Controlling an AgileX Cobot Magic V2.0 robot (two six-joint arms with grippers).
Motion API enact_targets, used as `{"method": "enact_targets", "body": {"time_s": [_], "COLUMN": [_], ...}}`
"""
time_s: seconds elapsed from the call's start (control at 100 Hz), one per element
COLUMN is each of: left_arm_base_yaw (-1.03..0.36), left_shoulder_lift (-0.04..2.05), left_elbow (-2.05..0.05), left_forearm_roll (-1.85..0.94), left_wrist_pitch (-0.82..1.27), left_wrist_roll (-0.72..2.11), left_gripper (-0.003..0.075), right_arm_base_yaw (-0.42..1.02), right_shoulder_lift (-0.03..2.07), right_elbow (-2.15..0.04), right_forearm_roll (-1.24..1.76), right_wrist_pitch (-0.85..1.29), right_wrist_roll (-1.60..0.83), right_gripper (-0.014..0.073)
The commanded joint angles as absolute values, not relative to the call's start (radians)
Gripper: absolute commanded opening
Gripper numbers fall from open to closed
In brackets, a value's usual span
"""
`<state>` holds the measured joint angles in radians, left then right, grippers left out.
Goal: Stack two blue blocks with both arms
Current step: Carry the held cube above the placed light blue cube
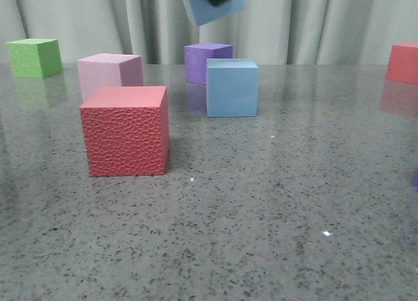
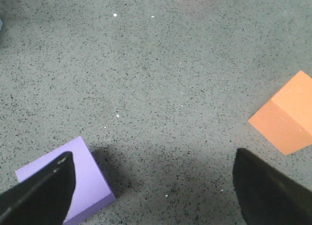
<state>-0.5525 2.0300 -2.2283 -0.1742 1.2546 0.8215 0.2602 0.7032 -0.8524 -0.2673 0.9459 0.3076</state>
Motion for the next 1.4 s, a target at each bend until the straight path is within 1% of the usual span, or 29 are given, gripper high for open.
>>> {"method": "enact_targets", "body": {"time_s": [0.0, 0.37, 1.39], "left_arm_base_yaw": [-0.559, -0.559, -0.559], "left_shoulder_lift": [1.974, 1.974, 2.043], "left_elbow": [-2.262, -2.262, -2.260], "left_forearm_roll": [-0.217, -0.267, -0.292], "left_wrist_pitch": [1.244, 1.246, 1.233], "left_wrist_roll": [0.892, 0.965, 0.970], "left_gripper": [0.0273, 0.0273, 0.0273], "right_arm_base_yaw": [0.253, 0.253, 0.253], "right_shoulder_lift": [0.701, 0.701, 0.701], "right_elbow": [-0.877, -0.877, -0.877], "right_forearm_roll": [-0.297, -0.288, -0.287], "right_wrist_pitch": [0.881, 0.881, 0.880], "right_wrist_roll": [0.300, 0.300, 0.300], "right_gripper": [0.0644, 0.0644, 0.0644]}}
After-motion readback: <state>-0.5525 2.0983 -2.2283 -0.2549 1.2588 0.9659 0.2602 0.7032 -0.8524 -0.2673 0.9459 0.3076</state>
